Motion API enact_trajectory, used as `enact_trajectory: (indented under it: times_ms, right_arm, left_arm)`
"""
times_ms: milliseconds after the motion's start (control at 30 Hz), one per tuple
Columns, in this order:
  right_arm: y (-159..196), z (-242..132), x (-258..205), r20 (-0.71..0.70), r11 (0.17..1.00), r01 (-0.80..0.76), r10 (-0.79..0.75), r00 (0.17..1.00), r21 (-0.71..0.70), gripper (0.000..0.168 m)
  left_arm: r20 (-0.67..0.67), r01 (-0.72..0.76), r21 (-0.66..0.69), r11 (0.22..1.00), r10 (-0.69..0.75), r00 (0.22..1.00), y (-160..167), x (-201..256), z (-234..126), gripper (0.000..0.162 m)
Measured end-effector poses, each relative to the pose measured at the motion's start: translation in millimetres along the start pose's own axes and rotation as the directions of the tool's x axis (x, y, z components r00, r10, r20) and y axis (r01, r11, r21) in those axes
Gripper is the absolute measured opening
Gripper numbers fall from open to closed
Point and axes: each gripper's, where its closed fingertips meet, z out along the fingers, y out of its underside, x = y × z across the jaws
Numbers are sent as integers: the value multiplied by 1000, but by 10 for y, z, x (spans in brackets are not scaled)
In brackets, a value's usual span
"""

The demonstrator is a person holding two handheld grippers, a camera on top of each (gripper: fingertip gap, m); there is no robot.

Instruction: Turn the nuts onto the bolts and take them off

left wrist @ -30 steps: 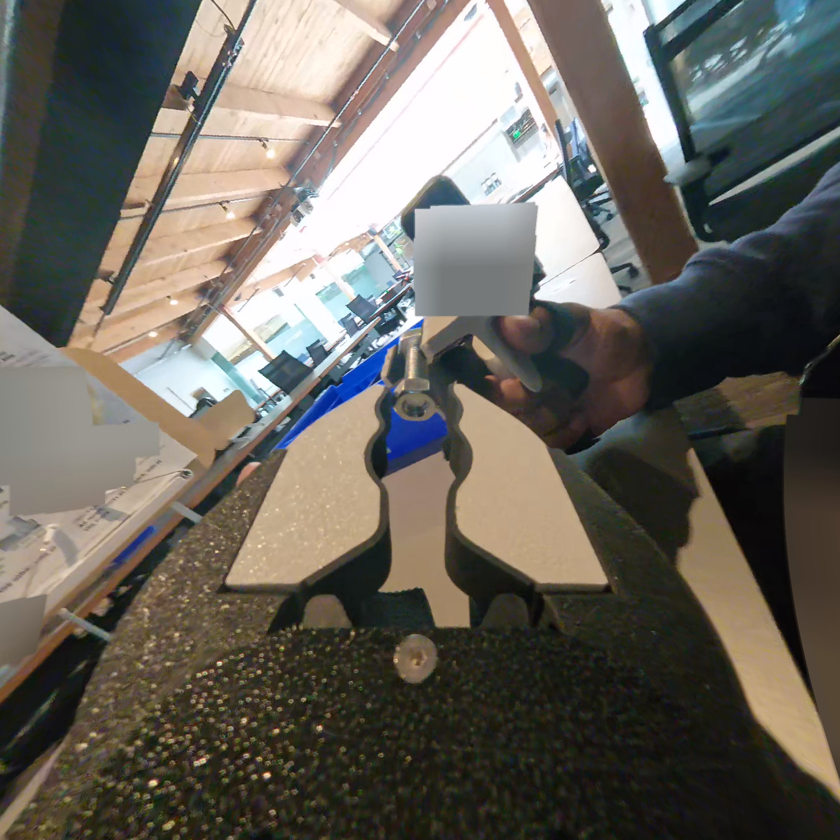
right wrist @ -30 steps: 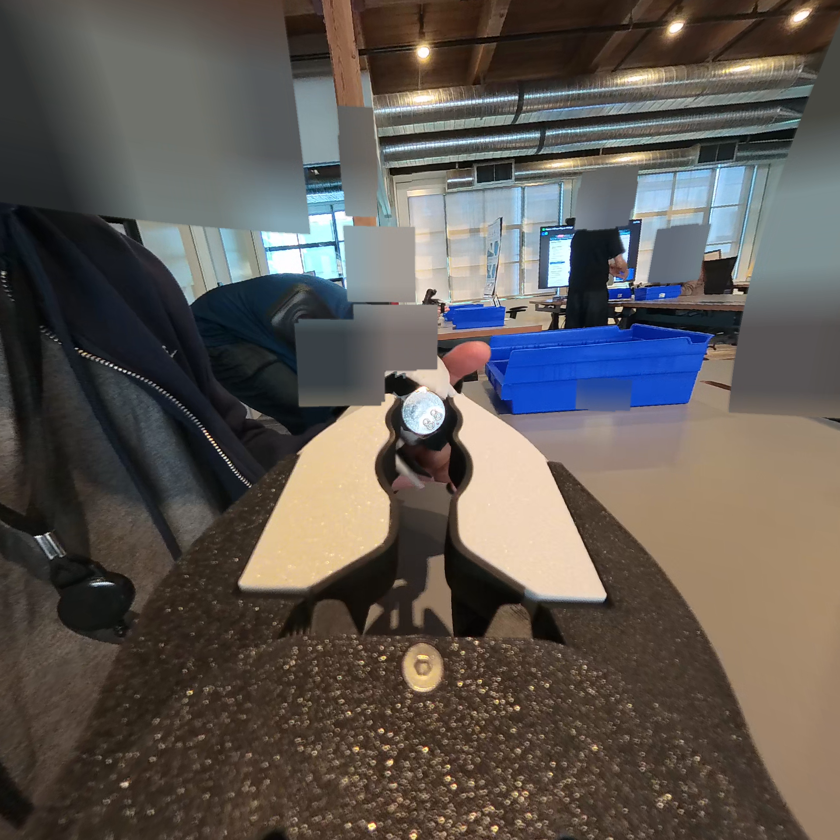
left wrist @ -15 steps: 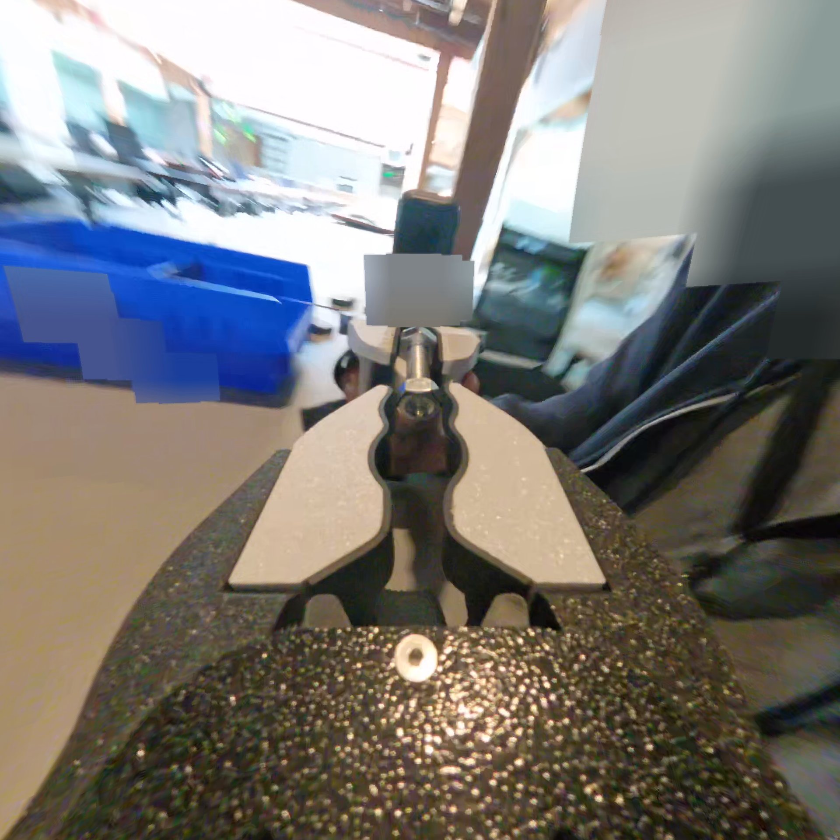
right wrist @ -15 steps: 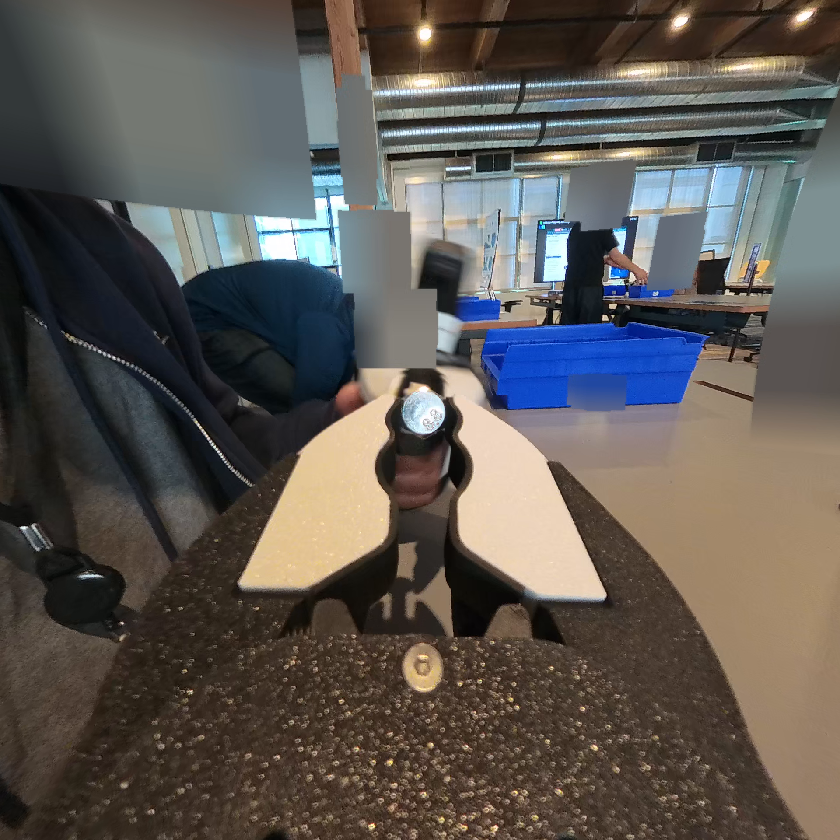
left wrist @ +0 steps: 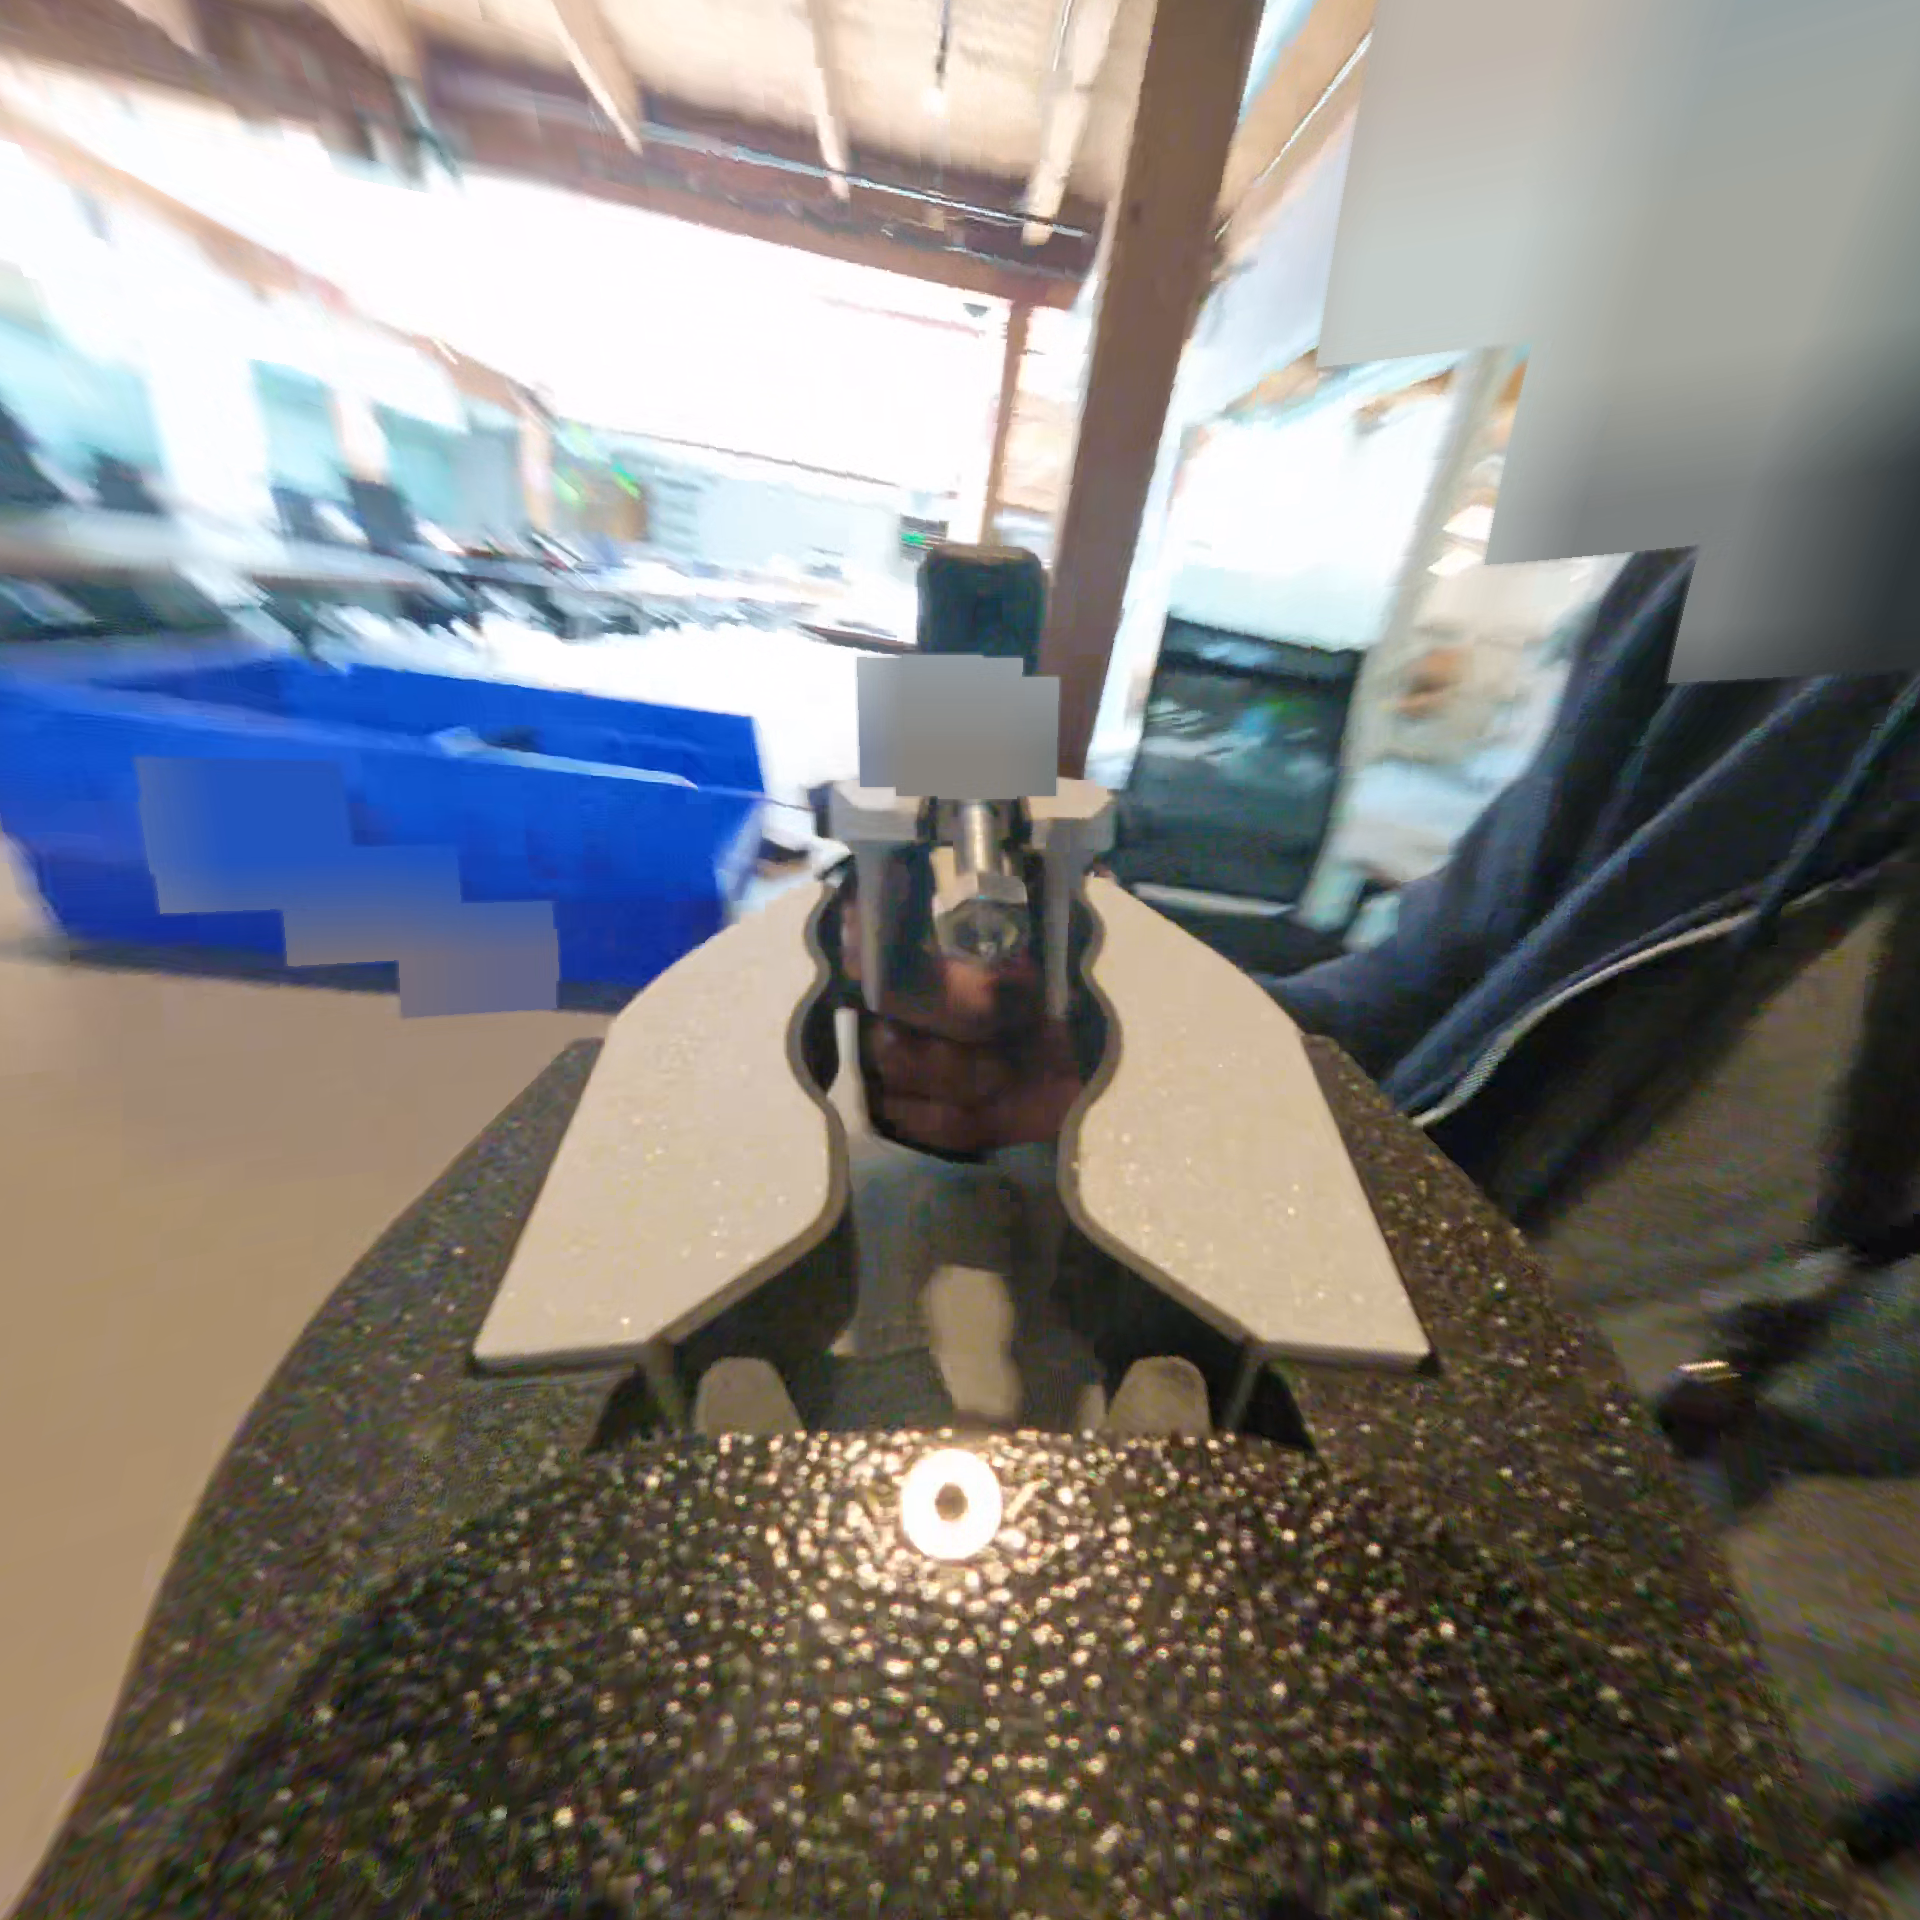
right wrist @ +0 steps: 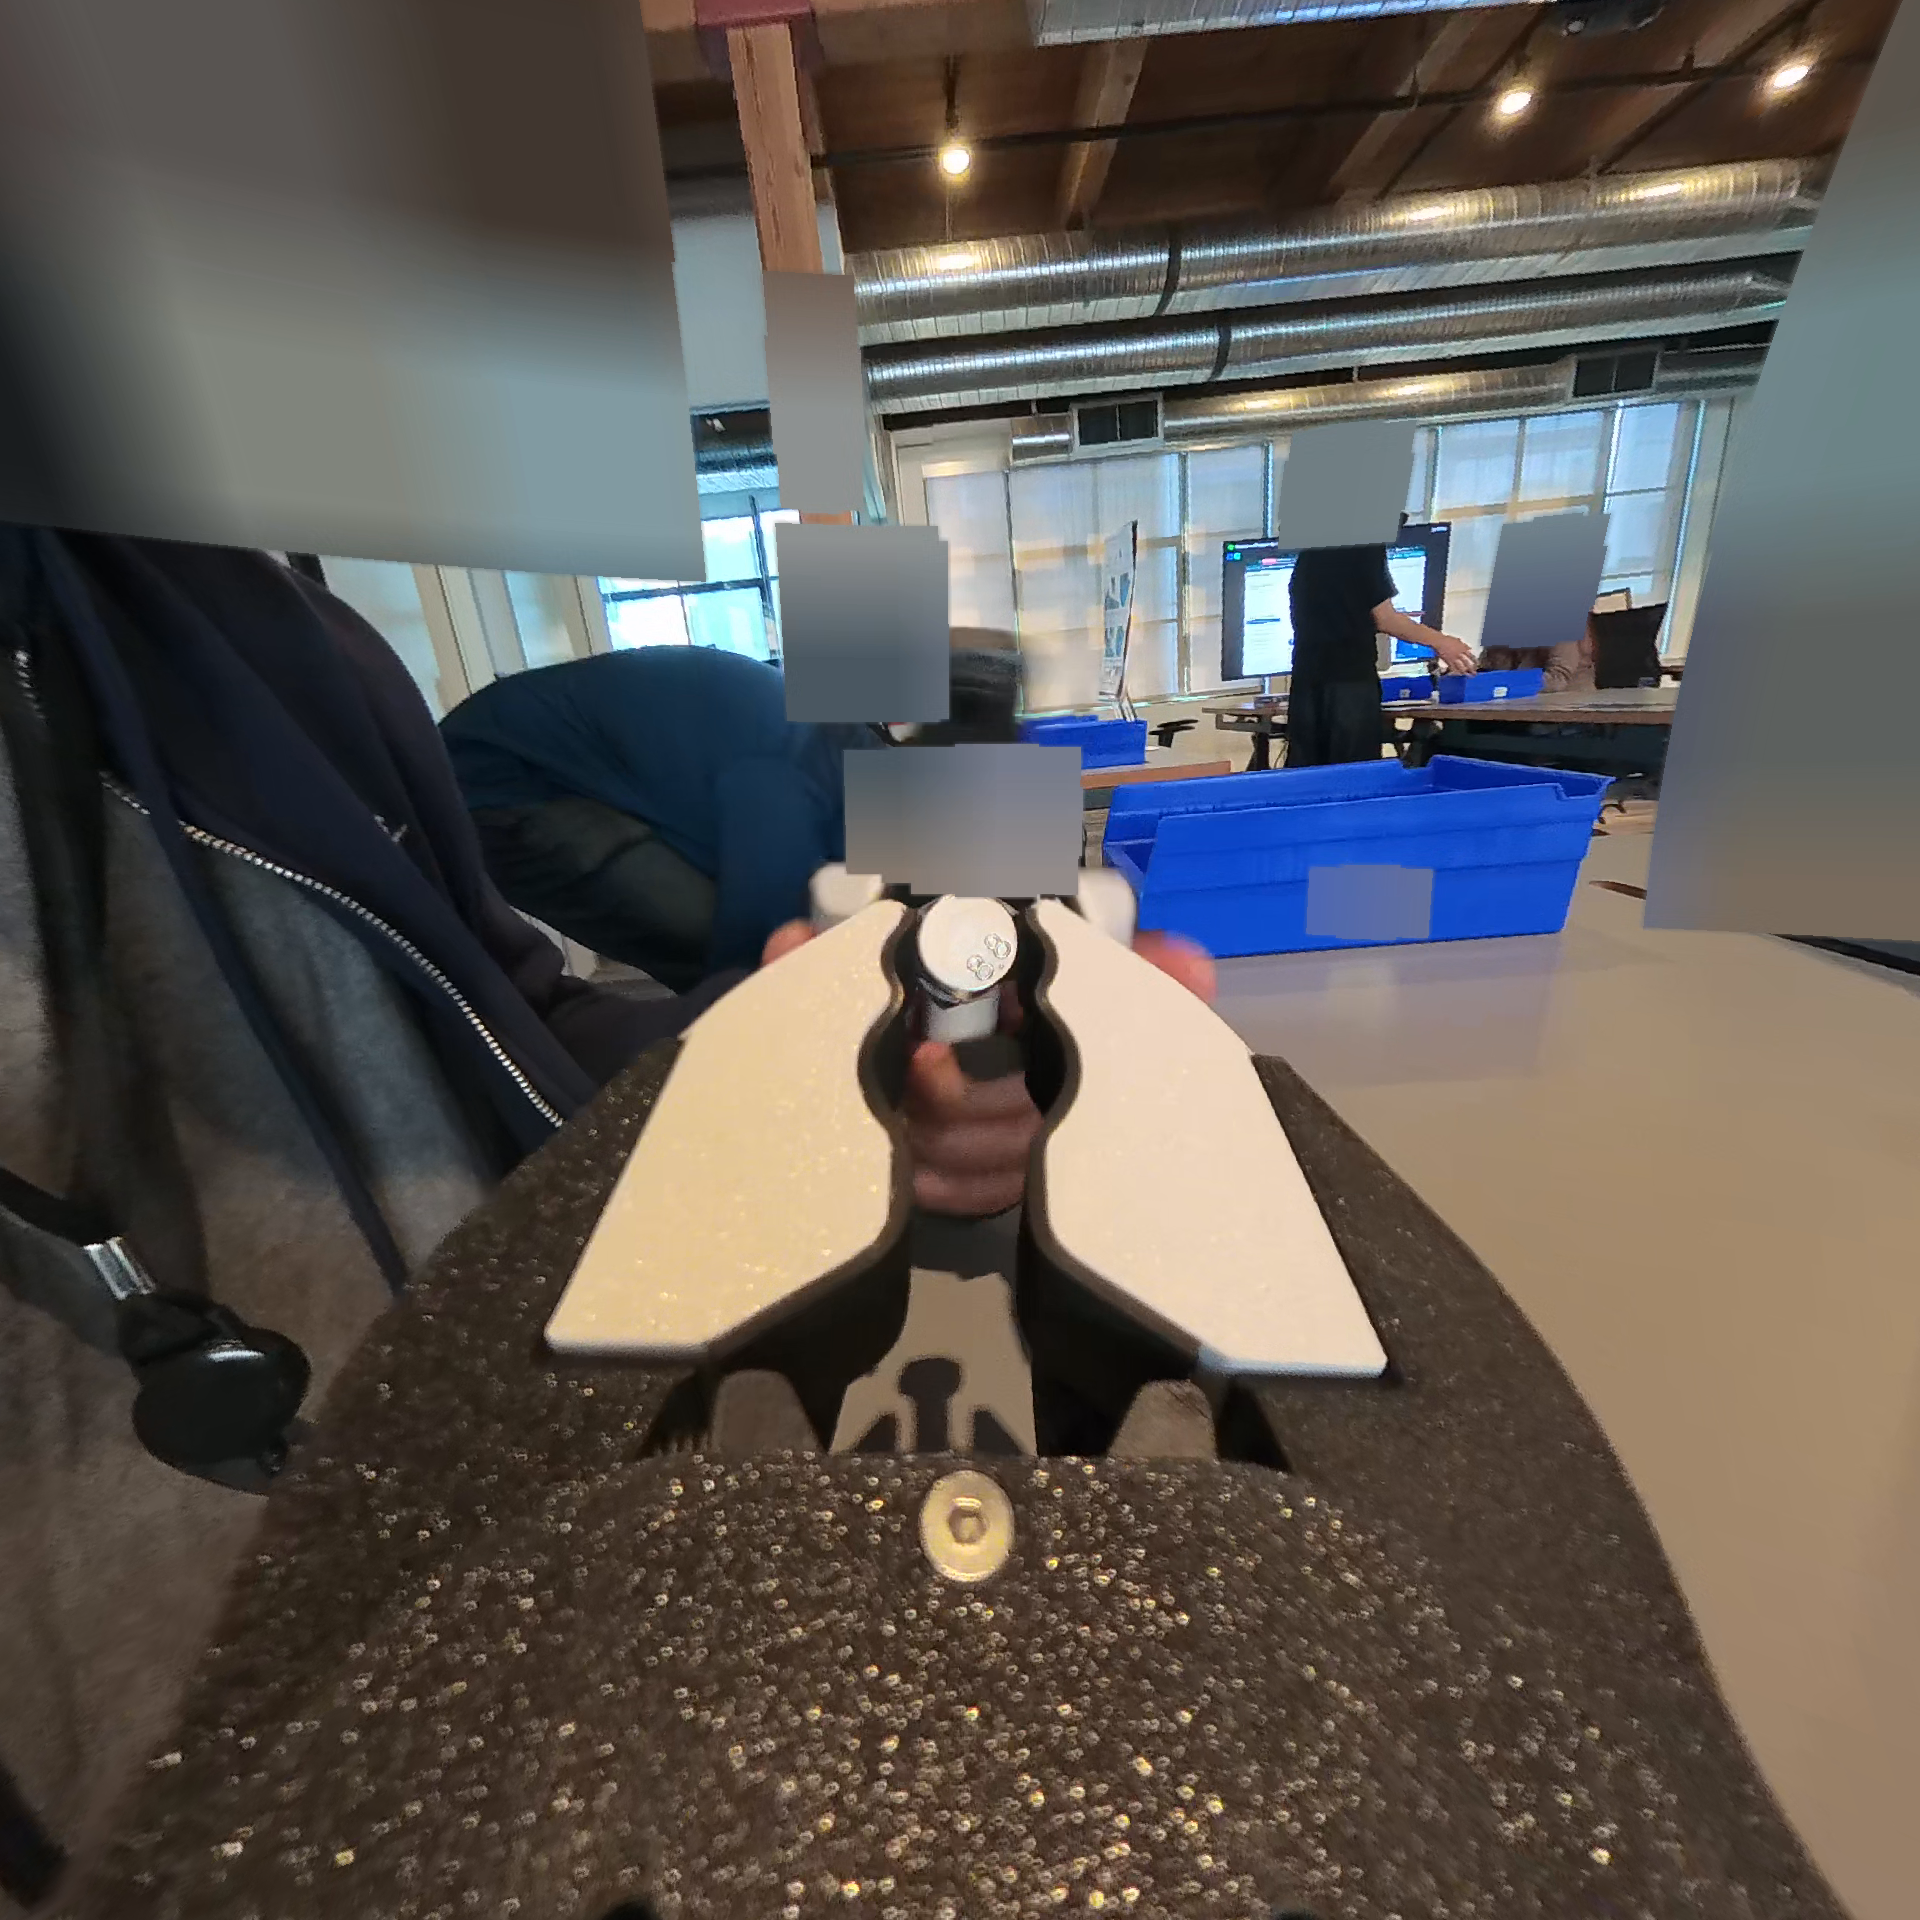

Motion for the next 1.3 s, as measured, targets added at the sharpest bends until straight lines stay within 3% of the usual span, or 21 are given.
enact_trajectory:
  times_ms: [100, 200, 333, 500, 567, 633, 700, 767, 800, 867, 967, 1000, 1067, 1200, 1300]
  right_arm:
    - [-3, -2, -2, 3, 1000, -4, 4, 1000, 3, 18]
    - [-9, -7, 0, 3, 1000, -7, 7, 1000, 8, 17]
    - [-7, -5, -4, 5, 1000, -6, 6, 1000, 7, 18]
    - [0, 2, -19, 11, 1000, -2, 2, 1000, 1, 17]
    - [3, 2, -16, 7, 1000, 4, -4, 1000, -3, 18]
    - [3, 3, -21, 8, 1000, 9, -9, 1000, -4, 17]
    - [4, 8, -32, 10, 1000, 19, -19, 1000, -7, 17]
    - [16, 16, -38, 11, 1000, 25, -25, 1000, -16, 17]
    - [27, 25, -41, 11, 999, 30, -29, 1000, -23, 17]
    - [49, 41, -48, 9, 998, 42, -42, 999, -40, 17]
    - [67, 51, -46, 4, 997, 50, -50, 999, -52, 18]
    - [62, 46, -43, 3, 998, 49, -48, 999, -49, 17]
    - [44, 35, -39, 2, 998, 45, -45, 999, -37, 17]
    - [-10, -2, -11, -3, 1000, 20, -20, 1000, 1, 17]
    - [-34, -21, -1, 1, 1000, 2, -2, 1000, 20, 17]
  left_arm:
    - [93, -367, -49, 929, 371, 924, -9, 28, 4, 38]
    - [116, -571, -138, 809, 586, 802, 61, 53, 40, 37]
    - [173, -668, -191, 719, 695, 698, 64, 5, 61, 35]
    - [195, -723, -218, 656, 755, 626, 44, 14, 56, 17]
    - [183, -681, -221, 698, 715, 674, 59, 11, 56, 17]
    - [155, -561, -198, 804, 590, 792, 60, 26, 56, 17]
    - [100, -368, -161, 916, 386, 917, 55, 54, 53, 17]
    - [20, -87, -134, 987, 90, 996, 72, 83, 43, 17]
    - [-27, 80, -116, 990, -84, 996, 71, 95, 31, 17]
    - [-136, 386, -98, 917, -396, 908, 77, 120, 7, 17]
    - [-274, 640, -90, 763, -637, 721, 86, 126, -9, 17]
    - [-295, 668, -88, 739, -660, 691, 88, 125, -2, 17]
    - [-297, 653, -71, 754, -641, 707, 81, 122, 18, 17]
    - [-224, 460, -46, 887, -458, 861, 72, 126, 36, 36]
    - [-84, 195, 15, 981, -193, 978, 18, 28, 27, 43]
